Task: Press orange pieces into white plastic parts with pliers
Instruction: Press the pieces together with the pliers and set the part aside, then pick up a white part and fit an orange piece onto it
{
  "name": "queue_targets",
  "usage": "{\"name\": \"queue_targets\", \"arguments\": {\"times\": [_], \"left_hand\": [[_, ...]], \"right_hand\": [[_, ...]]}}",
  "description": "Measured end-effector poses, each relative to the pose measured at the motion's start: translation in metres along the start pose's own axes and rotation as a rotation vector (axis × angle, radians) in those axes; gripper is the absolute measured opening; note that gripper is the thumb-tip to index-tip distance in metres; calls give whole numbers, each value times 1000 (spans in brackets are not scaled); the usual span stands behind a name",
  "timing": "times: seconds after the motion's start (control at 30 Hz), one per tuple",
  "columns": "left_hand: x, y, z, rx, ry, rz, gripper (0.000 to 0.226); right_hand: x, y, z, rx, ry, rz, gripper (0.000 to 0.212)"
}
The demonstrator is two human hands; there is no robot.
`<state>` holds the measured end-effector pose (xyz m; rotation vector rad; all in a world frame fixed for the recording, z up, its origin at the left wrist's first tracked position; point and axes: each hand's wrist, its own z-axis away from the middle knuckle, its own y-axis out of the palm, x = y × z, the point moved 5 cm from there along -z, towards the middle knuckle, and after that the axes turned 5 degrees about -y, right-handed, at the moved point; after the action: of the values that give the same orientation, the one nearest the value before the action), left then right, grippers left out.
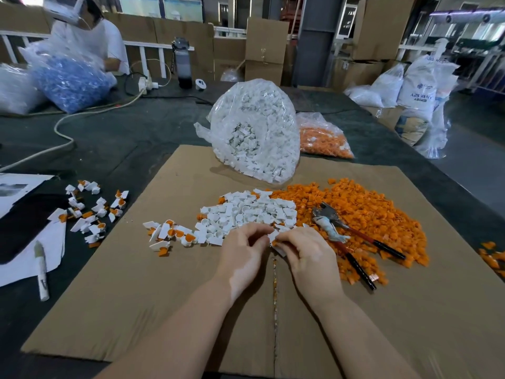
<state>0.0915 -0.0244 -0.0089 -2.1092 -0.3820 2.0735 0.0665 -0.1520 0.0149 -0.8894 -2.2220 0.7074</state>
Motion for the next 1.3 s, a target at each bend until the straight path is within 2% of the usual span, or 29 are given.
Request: {"name": "queue_targets", "arguments": {"times": [0.13, 0.33, 0.47, 0.77, 0.97, 1.13, 1.3], "left_hand": [[0, 3, 5, 88, 24, -6, 37], [-3, 3, 7, 25, 67, -62, 31], [-3, 3, 8, 14, 66, -50, 30], [1, 7, 9, 30, 101, -173, 31], [-3, 9, 10, 31, 235, -278, 22], [0, 8, 8, 3, 205, -226, 21], [2, 0, 8, -135, 114, -126, 16]], "right_hand": [[-2, 1, 3, -9, 49, -28, 7], [-5, -2, 8, -53, 88, -11, 17], [-2, -3, 9, -39, 48, -7, 19], [2, -3, 7, -26, -27, 28, 10], [-1, -1, 8, -10, 12, 43, 10], [0, 0, 8, -14, 13, 48, 5], [-3, -3, 9, -87, 77, 67, 4]]}}
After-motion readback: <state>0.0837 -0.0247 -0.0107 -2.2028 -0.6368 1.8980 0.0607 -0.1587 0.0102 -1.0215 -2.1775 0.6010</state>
